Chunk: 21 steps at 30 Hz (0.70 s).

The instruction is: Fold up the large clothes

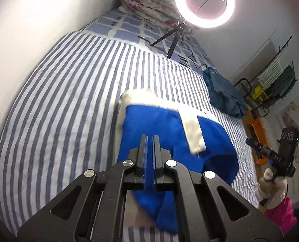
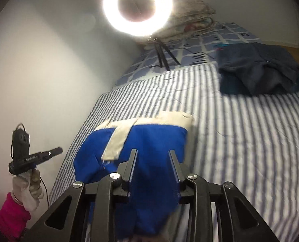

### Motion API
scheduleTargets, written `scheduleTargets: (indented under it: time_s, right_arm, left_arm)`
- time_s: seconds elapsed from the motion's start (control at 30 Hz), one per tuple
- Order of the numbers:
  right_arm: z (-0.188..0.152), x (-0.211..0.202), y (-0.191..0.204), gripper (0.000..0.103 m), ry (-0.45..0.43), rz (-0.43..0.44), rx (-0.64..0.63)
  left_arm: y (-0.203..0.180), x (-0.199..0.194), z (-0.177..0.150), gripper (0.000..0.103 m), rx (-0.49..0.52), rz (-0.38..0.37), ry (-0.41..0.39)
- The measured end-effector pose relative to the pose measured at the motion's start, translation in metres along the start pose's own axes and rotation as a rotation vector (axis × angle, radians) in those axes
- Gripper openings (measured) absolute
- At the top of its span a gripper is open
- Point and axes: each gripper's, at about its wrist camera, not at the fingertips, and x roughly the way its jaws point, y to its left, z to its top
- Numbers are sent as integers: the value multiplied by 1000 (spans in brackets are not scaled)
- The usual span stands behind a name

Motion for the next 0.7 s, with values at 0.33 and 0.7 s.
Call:
scheduleTargets:
  time_s: [0.33, 0.7]
  right_arm:
    - [-29, 79, -18, 25, 157, -143, -95]
    - [-25, -5, 19, 27, 59, 123, -113]
  left_arm:
    - [26, 114, -24, 2, 22, 85, 161]
    - [7, 41, -26, 2, 80, 54, 53]
